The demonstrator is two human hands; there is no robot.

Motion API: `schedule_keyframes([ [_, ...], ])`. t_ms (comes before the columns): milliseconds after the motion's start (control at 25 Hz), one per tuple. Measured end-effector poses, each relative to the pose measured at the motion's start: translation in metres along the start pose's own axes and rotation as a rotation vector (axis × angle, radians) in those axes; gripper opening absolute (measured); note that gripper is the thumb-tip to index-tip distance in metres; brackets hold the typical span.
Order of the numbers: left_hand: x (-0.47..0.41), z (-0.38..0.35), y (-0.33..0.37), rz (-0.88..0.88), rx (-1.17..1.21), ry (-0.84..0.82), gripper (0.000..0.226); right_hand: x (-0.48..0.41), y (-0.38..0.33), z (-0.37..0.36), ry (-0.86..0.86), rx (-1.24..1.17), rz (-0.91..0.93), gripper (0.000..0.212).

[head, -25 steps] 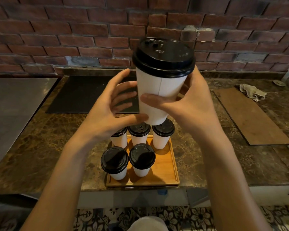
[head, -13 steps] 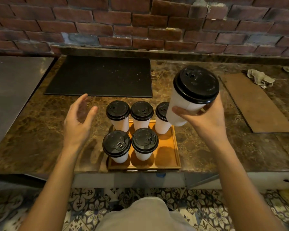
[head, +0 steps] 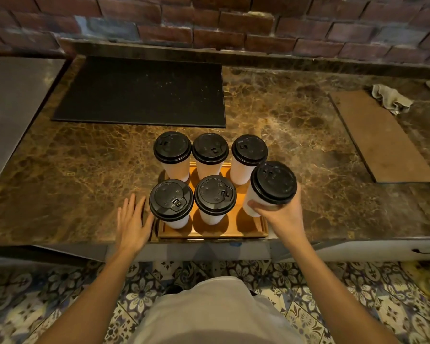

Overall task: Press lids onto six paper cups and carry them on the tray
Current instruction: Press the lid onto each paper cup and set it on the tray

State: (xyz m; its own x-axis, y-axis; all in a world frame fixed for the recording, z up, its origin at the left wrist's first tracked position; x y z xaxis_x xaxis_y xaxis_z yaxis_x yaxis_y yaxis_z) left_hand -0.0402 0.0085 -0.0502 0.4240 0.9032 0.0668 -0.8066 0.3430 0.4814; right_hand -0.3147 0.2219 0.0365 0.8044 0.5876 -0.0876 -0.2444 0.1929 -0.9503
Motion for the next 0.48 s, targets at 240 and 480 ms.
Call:
schedule_keyframes([
  [240,0.004,-0.009,-0.002,-0.048,-0.223,0.014,0.057,0.012,0.028,-0.01,0.031,0.065,-0.046,0.097],
  [480,0.003,-0.014,-0.004,-0.04,-0.265,0.029,0.059,0.013,0.031,-0.014,0.008,0.087,-0.049,0.094],
])
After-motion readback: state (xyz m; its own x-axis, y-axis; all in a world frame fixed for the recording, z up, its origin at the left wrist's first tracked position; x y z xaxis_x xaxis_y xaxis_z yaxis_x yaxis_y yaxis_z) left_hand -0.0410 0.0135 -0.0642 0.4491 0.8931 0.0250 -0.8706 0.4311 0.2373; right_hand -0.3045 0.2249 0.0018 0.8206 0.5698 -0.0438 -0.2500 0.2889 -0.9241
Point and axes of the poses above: each hand's wrist, its own x-axis away from the middle knuckle, its own z-axis out of the back of the hand, y = z × x, the point moved 4 cm from there along -x, towards the middle knuckle, and after that the axes turned 4 degrees about y, right-handed, at the moved point
